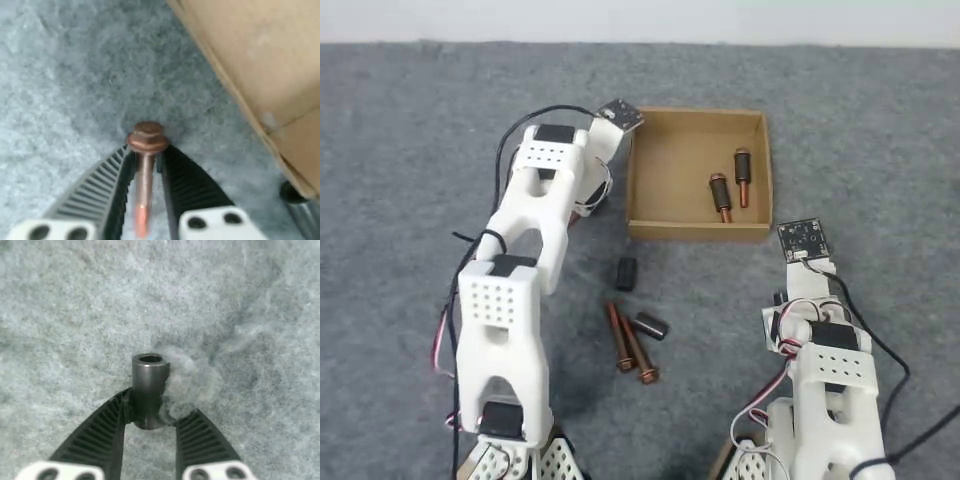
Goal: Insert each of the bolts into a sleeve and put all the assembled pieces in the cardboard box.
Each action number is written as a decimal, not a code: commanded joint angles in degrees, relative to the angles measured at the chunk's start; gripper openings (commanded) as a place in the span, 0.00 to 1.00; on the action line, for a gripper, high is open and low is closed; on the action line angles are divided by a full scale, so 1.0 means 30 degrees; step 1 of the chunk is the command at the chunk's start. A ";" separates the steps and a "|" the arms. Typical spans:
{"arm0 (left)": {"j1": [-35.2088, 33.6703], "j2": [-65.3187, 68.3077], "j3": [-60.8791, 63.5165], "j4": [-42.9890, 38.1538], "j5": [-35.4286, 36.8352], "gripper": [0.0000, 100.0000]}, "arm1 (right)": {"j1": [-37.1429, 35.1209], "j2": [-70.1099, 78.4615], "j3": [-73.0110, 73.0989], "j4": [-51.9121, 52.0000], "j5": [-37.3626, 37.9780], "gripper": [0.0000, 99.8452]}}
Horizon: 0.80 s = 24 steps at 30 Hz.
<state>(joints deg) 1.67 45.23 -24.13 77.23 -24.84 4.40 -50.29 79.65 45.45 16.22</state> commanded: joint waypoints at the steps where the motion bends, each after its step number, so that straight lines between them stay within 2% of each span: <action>1: 0.0000 0.0440 -0.2242 0.0879 0.2549 0.01 | 0.0103 -0.0718 -0.0088 -0.0366 0.0322 0.01; 5: -0.0322 0.1026 -0.3941 0.1905 0.8000 0.01 | 0.0103 -0.0718 -0.0088 -0.0366 0.0381 0.01; 8: -0.0498 0.0908 -0.4733 0.2755 1.0637 0.01 | 0.0073 -0.0718 -0.0088 -0.0366 0.0381 0.01; 17: -0.0498 -0.2168 -0.4322 0.5011 1.1136 0.01 | 0.0044 -0.0718 -0.0088 -0.0396 0.0381 0.01; 20: -0.0440 -0.3780 -0.2564 0.4835 1.1136 0.01 | 0.0044 -0.0718 -0.0088 -0.0396 0.0410 0.01; 24: -0.0410 -0.6359 0.0835 0.3253 1.1165 0.01 | 0.0044 -0.0718 -0.0088 -0.0396 0.0410 0.01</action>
<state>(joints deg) 0.35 35.91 -26.07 90.42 7.87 4.31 -50.29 79.65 45.27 16.22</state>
